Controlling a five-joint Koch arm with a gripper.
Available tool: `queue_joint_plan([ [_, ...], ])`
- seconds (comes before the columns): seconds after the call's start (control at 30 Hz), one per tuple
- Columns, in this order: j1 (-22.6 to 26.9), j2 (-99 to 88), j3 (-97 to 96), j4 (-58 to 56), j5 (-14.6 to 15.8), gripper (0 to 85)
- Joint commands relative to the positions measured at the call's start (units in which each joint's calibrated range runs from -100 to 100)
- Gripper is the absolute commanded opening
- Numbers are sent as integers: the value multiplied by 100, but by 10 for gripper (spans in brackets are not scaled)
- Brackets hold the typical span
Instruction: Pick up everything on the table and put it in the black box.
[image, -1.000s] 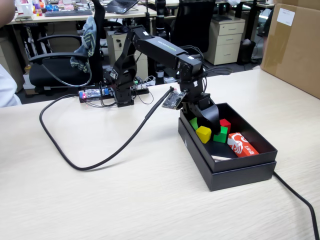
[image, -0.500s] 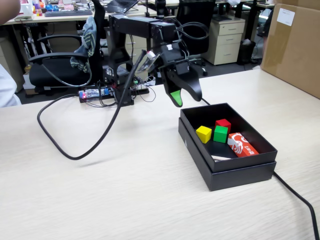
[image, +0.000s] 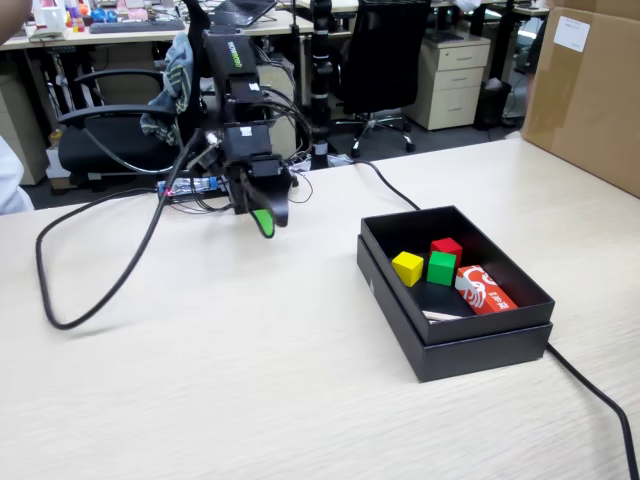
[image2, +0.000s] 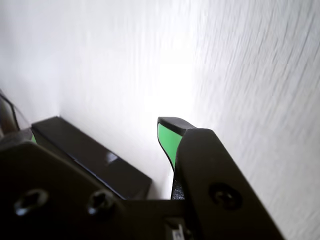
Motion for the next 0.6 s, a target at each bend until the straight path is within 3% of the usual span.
queue_joint_plan([
  [0.0, -49, -691, -329, 620, 15, 489],
  [0.57, -137, -1012, -3511, 3506, -20, 477],
])
